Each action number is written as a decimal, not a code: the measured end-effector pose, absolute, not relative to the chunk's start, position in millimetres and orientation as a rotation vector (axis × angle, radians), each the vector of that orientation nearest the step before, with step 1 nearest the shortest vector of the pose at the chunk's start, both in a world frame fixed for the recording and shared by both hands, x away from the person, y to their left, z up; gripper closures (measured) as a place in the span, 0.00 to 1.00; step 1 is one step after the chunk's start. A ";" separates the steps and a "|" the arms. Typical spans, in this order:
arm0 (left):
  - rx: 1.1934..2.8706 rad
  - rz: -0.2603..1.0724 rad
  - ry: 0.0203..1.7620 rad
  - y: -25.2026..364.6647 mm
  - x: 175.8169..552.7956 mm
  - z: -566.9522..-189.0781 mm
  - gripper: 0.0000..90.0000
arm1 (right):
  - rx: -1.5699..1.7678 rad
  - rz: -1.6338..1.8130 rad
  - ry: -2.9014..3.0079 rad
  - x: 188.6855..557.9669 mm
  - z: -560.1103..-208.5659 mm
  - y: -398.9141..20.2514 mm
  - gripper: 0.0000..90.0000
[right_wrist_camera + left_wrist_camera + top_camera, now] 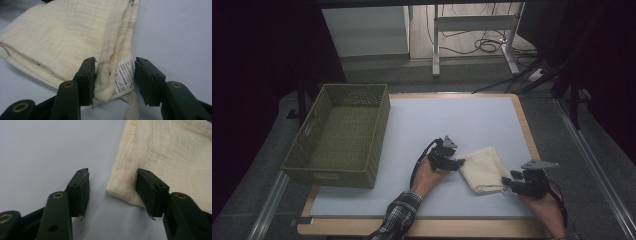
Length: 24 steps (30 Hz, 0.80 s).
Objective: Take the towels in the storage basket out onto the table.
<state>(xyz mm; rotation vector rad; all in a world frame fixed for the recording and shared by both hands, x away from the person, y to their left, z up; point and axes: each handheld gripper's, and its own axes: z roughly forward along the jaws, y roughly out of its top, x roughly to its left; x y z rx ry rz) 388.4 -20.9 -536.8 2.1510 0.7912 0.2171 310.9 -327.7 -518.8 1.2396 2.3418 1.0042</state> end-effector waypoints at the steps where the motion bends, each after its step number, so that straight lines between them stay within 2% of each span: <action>1: 2.151 0.206 0.792 -21.3 387.9 -536.5 0.55 | 1.240 1.002 2.348 311.5 -518.5 -327.7 0.61; 5: 2.147 0.178 0.795 -23.1 386.4 -536.1 0.67 | 1.246 1.009 2.388 314.1 -516.7 -327.0 0.74; 9: 2.154 0.147 0.792 -24.1 387.2 -535.1 0.73 | 1.266 1.054 2.430 315.9 -516.6 -327.2 0.86; 12: 2.157 0.100 0.778 -25.3 388.0 -534.7 0.84 | 1.278 1.065 2.438 317.1 -516.8 -328.0 0.88; 14: 2.156 0.088 0.776 -26.3 387.7 -534.6 0.88 | 1.276 1.071 2.433 316.5 -517.2 -328.0 0.89; 19: 2.148 0.104 0.759 -26.5 386.3 -535.2 0.92 | 1.250 1.065 2.413 313.0 -517.3 -326.1 0.90; 24: 2.147 0.134 0.750 -25.5 385.3 -532.7 0.93 | 1.231 1.056 2.409 311.4 -514.8 -323.5 0.90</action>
